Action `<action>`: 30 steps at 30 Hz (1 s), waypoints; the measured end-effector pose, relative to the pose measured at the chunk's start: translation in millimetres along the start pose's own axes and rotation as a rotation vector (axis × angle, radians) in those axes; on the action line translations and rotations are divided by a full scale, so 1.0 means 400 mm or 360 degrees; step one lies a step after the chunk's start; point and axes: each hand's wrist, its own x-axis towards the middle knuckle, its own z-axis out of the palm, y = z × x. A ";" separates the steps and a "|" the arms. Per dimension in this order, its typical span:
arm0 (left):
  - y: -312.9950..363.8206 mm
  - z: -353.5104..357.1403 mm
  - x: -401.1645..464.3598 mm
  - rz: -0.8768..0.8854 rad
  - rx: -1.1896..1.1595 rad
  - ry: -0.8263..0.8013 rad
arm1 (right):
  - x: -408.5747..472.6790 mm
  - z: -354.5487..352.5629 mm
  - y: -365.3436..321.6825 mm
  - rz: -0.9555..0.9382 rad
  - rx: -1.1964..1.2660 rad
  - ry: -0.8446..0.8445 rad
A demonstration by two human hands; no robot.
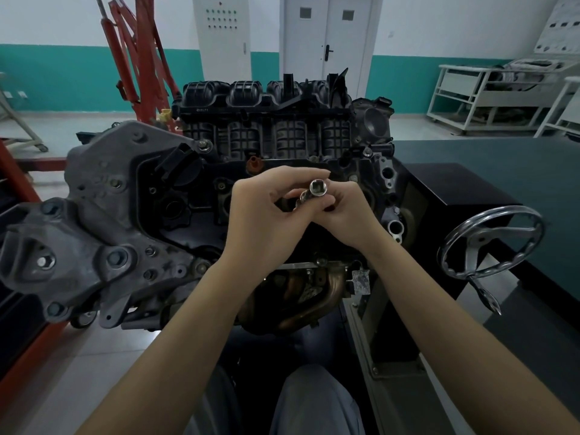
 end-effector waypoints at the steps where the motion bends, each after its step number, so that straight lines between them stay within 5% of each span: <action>1: -0.003 -0.004 0.001 0.0001 -0.0082 -0.0039 | -0.001 0.002 -0.005 -0.0010 0.0007 -0.0029; 5: -0.007 -0.011 0.005 0.0010 -0.0129 -0.0207 | 0.000 -0.005 0.007 0.0006 0.0029 0.0030; 10: -0.004 0.002 0.001 0.0054 0.0130 0.0070 | 0.003 -0.008 0.023 0.0025 -0.0003 0.0084; 16: -0.003 -0.005 0.001 -0.0054 -0.0079 -0.0139 | 0.000 -0.003 0.006 0.0021 -0.0033 0.0008; 22: -0.003 -0.001 0.000 -0.0017 0.0058 0.0038 | 0.001 -0.004 0.018 0.0006 -0.0030 0.0062; 30: -0.003 -0.002 -0.002 -0.0057 -0.0173 -0.0117 | 0.000 0.000 0.005 0.0040 -0.0014 0.0044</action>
